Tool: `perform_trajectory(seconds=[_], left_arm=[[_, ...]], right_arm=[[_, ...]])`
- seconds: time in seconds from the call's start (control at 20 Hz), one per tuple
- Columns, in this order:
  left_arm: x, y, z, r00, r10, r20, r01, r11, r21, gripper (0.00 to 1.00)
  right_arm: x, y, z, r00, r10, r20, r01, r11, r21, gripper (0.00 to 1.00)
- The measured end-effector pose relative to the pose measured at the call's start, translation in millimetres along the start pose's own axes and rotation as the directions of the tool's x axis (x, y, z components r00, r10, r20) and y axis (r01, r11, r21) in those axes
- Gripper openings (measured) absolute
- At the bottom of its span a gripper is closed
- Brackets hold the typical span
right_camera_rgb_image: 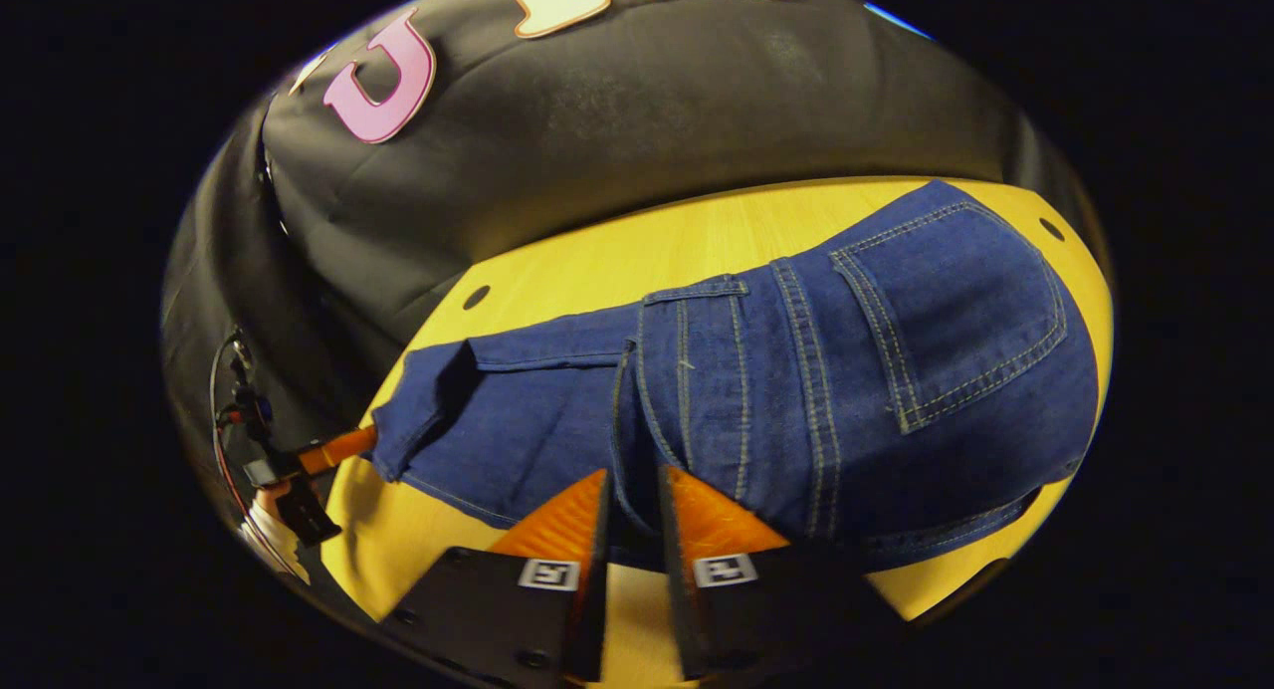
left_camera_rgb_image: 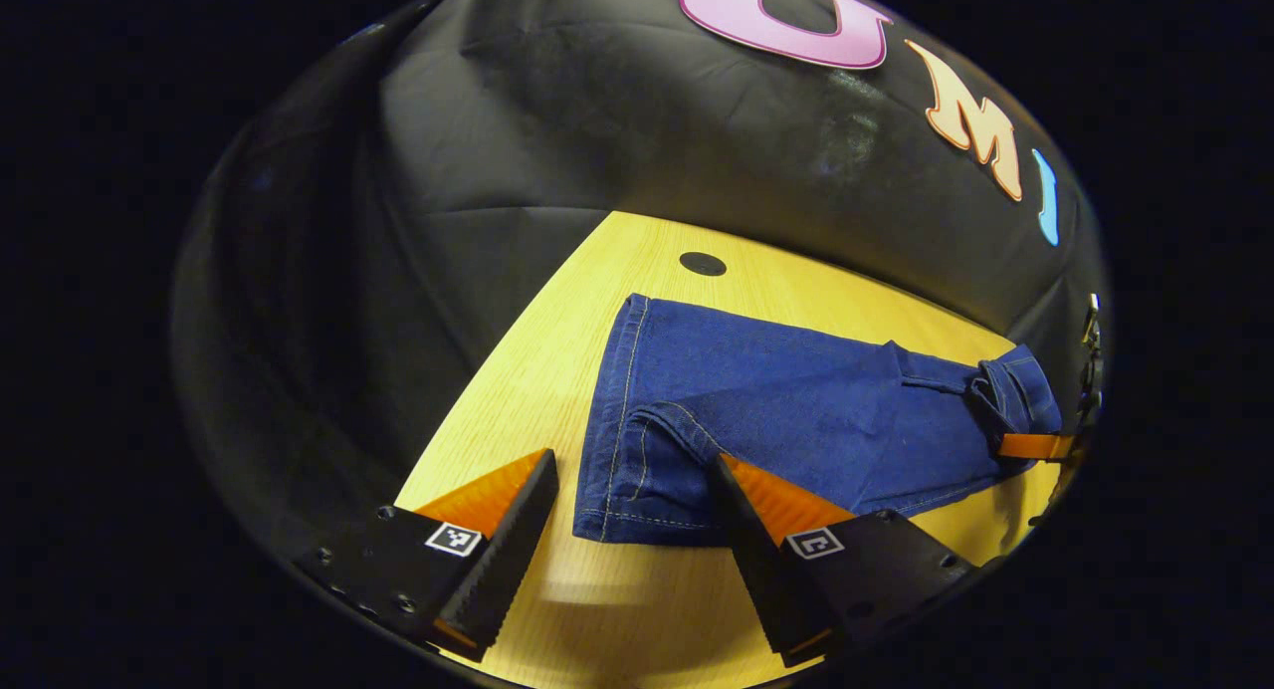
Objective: Grasp the waist and the cuffs of the jeans and fold them to make the two legs overlap; first hold the waist and fold one-third of the jeans toward the cuffs, then hold the cuffs and fold the remaining one-third in the same direction to finish folding.
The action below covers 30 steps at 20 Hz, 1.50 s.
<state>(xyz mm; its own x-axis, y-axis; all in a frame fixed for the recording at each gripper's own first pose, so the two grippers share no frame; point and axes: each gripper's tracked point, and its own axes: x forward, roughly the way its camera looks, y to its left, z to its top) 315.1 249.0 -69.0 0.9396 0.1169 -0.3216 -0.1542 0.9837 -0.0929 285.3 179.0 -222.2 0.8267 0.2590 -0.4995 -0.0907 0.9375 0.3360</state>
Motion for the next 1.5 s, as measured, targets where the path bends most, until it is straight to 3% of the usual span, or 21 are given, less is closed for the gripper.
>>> perform_trajectory(seconds=[0.05, 0.15, 0.2, 0.25, 0.3, 0.4, 0.45, 0.6, 0.7, 0.85, 1.05, 1.25, 1.5], left_arm=[[0.4, 0.1, -3.9, 1.0, 0.006, -0.008, -0.006, 1.0, 0.012, 0.95], [1.2, 5.1, -6.1, 1.0, 0.022, -0.008, -0.022, 0.999, 0.031, 0.93], [0.7, 7.6, -7.1, 1.0, 0.026, -0.007, -0.026, 0.999, 0.035, 0.88], [1.3, 10.1, -6.6, 1.0, 0.031, -0.002, -0.031, 0.999, 0.034, 0.84], [0.9, 10.6, -5.5, 1.0, 0.024, 0.004, -0.024, 0.999, 0.03, 0.68], [-0.7, 11.2, -3.4, 1.0, 0.011, 0.01, -0.012, 1.0, 0.024, 0.52], [0.2, 7.5, -2.3, 1.0, 0.0, 0.018, 0.0, 1.0, 0.008, 0.43], [2.9, -1.5, -2.9, 0.999, -0.018, 0.037, 0.02, 0.999, -0.043, 0.1], [2.4, -3.7, -0.8, 0.998, -0.024, 0.05, 0.027, 0.997, -0.07, 0.0], [-7.3, -14.6, 9.6, 0.995, -0.063, 0.076, 0.074, 0.985, -0.157, 0.0], [-40.7, -71.7, 52.8, 0.961, -0.212, 0.179, 0.258, 0.919, -0.299, 0.02], [-47.5, -139.8, 69.2, 0.935, -0.296, 0.198, 0.344, 0.894, -0.287, 0.0], [-61.4, -249.0, 89.1, 0.882, -0.423, 0.209, 0.463, 0.86, -0.216, 0.0]], right_arm=[[-6.5, 11.1, 1.7, 1.0, 0.02, 0.004, -0.02, 1.0, 0.016, 0.53], [-12.1, 7.5, 5.0, 1.0, -0.025, 0.015, 0.025, 1.0, -0.003, 0.92], [-15.5, 3.8, 4.0, 0.999, -0.047, 0.022, 0.047, 0.999, -0.006, 0.96], [-22.4, 1.3, 5.3, 0.998, -0.062, 0.031, 0.062, 0.998, -0.01, 0.9], [-30.7, -1.8, 8.6, 0.996, -0.076, 0.049, 0.076, 0.997, -0.01, 0.94], [-51.2, -15.0, 14.0, 0.99, -0.117, 0.076, 0.118, 0.993, -0.001, 0.9], [-63.5, -22.0, 16.2, 0.987, -0.138, 0.089, 0.137, 0.99, 0.013, 0.97], [-100.4, -47.0, 18.7, 0.973, -0.2, 0.117, 0.194, 0.979, 0.063, 0.97], [-122.3, -64.1, 13.8, 0.962, -0.245, 0.12, 0.235, 0.968, 0.092, 0.97], [-145.8, -80.2, 6.3, 0.953, -0.28, 0.118, 0.265, 0.955, 0.133, 0.96], [-162.2, -89.1, 4.7, 0.946, -0.299, 0.125, 0.28, 0.948, 0.153, 0.97], [-174.2, -92.3, 10.9, 0.948, -0.279, 0.152, 0.255, 0.954, 0.157, 0.96], [-197.8, -115.8, 22.6, 0.952, -0.249, 0.179, 0.22, 0.961, 0.168, 0.96]])
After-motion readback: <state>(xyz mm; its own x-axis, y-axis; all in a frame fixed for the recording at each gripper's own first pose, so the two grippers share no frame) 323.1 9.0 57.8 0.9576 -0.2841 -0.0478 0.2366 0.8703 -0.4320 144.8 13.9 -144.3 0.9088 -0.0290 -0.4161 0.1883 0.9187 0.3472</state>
